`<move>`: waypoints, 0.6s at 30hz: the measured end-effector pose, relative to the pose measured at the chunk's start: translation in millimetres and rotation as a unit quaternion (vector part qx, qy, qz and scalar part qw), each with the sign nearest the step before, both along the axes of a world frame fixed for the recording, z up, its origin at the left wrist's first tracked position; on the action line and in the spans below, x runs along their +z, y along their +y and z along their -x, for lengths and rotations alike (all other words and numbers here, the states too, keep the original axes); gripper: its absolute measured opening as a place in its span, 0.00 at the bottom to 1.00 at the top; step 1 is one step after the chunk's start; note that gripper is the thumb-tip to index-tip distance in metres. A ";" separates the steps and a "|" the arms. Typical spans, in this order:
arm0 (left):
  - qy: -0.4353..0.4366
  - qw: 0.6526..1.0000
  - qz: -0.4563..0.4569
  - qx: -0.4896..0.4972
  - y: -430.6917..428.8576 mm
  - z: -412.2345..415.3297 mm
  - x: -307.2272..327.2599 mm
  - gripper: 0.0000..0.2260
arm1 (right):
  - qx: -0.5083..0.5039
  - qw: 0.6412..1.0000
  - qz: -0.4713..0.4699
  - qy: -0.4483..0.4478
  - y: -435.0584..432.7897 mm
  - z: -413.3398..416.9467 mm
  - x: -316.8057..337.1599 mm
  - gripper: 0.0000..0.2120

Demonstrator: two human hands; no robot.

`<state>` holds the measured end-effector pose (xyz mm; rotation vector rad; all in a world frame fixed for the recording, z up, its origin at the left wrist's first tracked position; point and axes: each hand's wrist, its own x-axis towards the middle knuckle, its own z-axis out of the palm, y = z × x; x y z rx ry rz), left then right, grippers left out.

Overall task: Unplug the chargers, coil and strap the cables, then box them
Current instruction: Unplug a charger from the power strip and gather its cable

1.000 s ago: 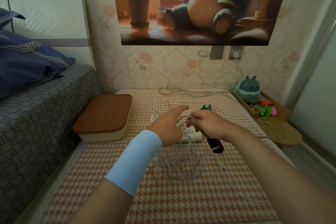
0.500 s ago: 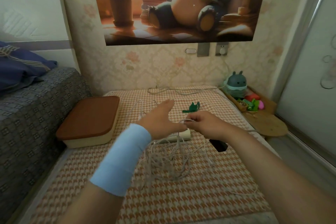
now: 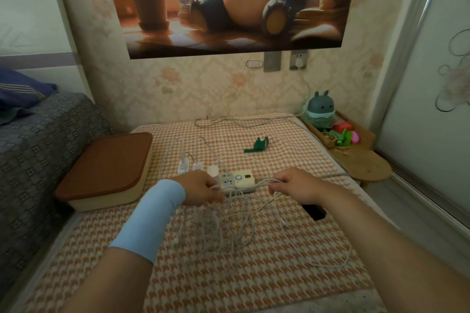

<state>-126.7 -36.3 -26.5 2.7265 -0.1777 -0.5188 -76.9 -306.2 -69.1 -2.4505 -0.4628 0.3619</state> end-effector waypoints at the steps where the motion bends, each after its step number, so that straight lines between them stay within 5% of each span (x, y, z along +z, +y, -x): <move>1: -0.019 0.999 0.036 0.014 -4.0 -1.6 -1.6 0.12 | -0.012 1.000 0.014 -0.001 1.8 -0.8 -3.9 0.13; 5: -0.032 0.994 0.097 0.025 -23.4 -0.7 -5.9 0.14 | -0.026 0.992 0.120 0.000 15.0 0.3 -7.4 0.13; 7: -0.042 0.995 0.092 0.011 -30.7 -0.9 -5.7 0.14 | 0.003 0.989 0.141 -0.049 27.0 9.7 2.2 0.37; 9: -0.046 0.995 0.092 -0.007 -37.2 -1.8 -5.6 0.13 | 0.054 0.988 0.073 -0.126 44.3 25.5 18.8 0.45; 12: -0.066 0.990 0.121 -0.020 -41.3 -1.0 -5.3 0.09 | 0.118 0.989 -0.016 -0.092 65.3 36.8 34.0 0.38; 16: -0.065 0.987 0.143 -0.040 -29.3 6.9 -0.8 0.04 | 0.132 0.990 -0.012 -0.057 69.5 37.5 32.6 0.11; 18: -0.048 0.990 0.121 -0.058 -15.2 11.6 1.2 0.12 | 0.122 0.989 0.015 -0.080 66.8 36.5 34.6 0.06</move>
